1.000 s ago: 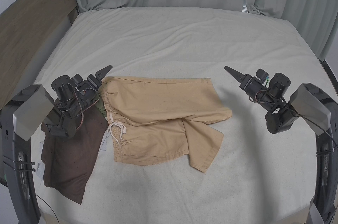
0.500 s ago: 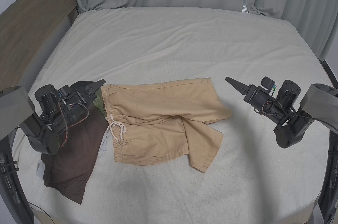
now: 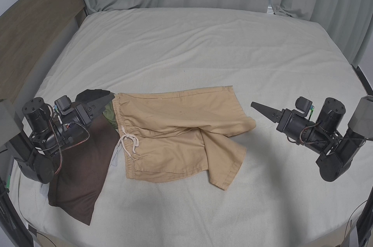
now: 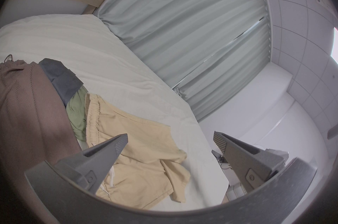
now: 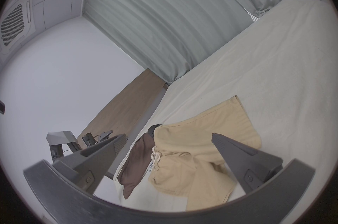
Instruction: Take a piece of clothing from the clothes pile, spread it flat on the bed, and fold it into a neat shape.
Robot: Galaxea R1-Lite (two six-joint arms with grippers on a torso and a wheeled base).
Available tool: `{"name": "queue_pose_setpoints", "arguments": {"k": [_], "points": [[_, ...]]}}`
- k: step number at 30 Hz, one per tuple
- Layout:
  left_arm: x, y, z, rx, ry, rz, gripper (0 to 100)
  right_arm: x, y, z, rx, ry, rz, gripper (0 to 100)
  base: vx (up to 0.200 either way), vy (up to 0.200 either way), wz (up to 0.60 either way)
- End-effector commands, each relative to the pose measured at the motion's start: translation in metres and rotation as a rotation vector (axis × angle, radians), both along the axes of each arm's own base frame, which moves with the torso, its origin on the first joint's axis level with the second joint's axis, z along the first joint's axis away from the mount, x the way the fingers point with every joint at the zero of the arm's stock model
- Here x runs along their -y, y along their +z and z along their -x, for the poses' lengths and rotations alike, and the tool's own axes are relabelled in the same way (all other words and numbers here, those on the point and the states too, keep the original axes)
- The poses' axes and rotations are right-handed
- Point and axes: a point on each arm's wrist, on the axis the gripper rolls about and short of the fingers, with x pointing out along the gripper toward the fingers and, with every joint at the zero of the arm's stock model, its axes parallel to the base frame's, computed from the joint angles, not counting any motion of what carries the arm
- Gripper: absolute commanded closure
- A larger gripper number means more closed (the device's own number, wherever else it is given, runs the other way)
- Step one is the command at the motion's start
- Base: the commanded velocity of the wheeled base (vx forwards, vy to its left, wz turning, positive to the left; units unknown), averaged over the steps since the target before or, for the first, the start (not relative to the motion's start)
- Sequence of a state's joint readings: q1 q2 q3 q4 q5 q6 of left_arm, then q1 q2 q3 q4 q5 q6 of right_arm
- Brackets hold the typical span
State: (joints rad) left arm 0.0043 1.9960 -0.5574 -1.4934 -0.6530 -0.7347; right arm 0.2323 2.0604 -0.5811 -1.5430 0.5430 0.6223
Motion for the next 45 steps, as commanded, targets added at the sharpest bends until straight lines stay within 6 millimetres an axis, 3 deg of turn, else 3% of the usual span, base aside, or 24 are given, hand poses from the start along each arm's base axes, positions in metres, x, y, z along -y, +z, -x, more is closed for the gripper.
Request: {"name": "queue_pose_setpoints", "arguments": {"k": [1,5,12,23,31,39,45], "points": [[0.0,0.002,0.018,0.024,-0.034,-0.02,0,0.005,0.011,0.022,0.004,0.004,0.003,0,0.0,0.0,0.0],[0.0,-0.007,0.022,0.033,-0.048,-0.08,0,0.005,0.008,0.025,-0.006,0.003,0.013,0,0.0,0.0,0.0],[-0.003,-0.032,0.024,0.067,-0.054,-0.24,0,0.008,-0.015,0.029,-0.044,-0.004,0.093,0,0.0,0.0,0.0],[-0.003,-0.058,0.023,0.023,-0.069,-0.302,0,0.008,-0.046,0.019,-0.134,-0.006,0.119,0,0.0,0.0,0.0],[-0.002,-0.077,0.022,-0.02,-0.086,-0.331,0,0.006,-0.052,0.018,-0.151,-0.001,0.124,0,0.0,0.0,0.0],[0.002,-0.106,0.021,-0.08,-0.115,-0.369,0,0.003,-0.073,0.015,-0.214,0.008,0.139,0,0.0,0.0,0.0],[0.005,-0.123,0.017,-0.117,-0.119,-0.385,0,0.003,-0.075,0.014,-0.217,0.007,0.14,0,0.0,0.0,0.0]]}}
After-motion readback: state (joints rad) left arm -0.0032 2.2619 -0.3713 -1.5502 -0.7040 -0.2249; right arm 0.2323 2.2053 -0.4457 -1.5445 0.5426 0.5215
